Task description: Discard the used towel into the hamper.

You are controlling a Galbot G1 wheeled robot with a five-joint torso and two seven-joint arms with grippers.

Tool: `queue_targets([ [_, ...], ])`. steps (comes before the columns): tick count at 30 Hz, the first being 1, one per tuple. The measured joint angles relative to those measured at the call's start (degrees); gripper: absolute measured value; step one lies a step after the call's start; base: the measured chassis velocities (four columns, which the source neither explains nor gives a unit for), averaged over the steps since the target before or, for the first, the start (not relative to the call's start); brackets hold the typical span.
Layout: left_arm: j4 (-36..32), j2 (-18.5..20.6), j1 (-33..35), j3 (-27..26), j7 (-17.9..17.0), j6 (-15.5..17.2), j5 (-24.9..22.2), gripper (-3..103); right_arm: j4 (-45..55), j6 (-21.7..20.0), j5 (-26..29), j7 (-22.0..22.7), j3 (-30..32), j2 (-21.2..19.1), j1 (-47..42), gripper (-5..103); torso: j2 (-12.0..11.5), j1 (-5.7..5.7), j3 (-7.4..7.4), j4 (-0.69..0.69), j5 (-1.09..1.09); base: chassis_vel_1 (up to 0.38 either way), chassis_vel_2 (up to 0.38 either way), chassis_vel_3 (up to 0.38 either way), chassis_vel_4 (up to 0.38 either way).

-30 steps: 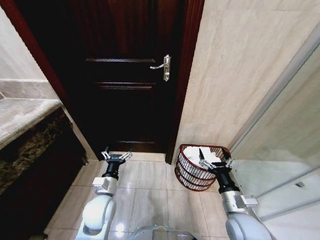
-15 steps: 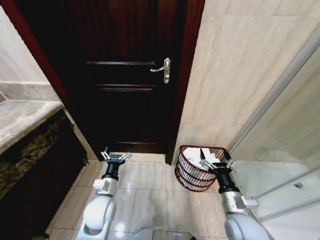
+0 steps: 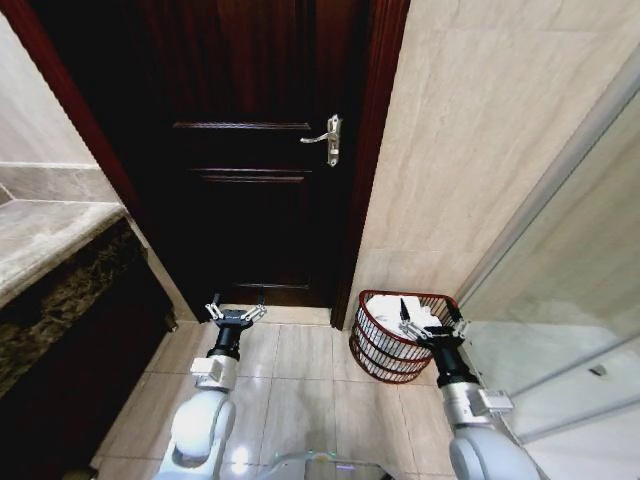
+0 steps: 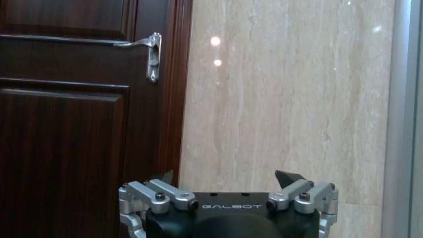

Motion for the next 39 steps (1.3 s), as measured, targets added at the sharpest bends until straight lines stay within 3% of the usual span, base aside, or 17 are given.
queue_targets([
  [19, -1.01, 0.28, 0.65, -0.31, 0.05, 0.05, -0.6, 100, 0.58, 0.13, -1.07, 0.6, -0.54, 0.09, -0.58, 100, -0.17, -0.07, -0.11, 0.0, 0.0, -0.004, -0.024, 0.006, 0.023],
  [26, -1.3, -0.25, 1.05, -0.08, 0.07, -0.2, -0.26, 100, 0.05, 3.8, -0.87, 0.19, -0.48, 0.27, -1.17, 100, -0.2, -0.08, -0.13, 0.0, 0.02, -0.018, -0.075, 0.02, 0.061],
  [39, -2.23, 0.05, 1.24, -0.4, -0.36, 2.9, -0.43, 100, 0.31, 2.65, 0.94, 0.45, 0.3, 0.55, -0.62, 100, 0.96, 0.43, 0.5, -0.01, 0.0, 0.0, 0.0, 0.0, 0.0],
])
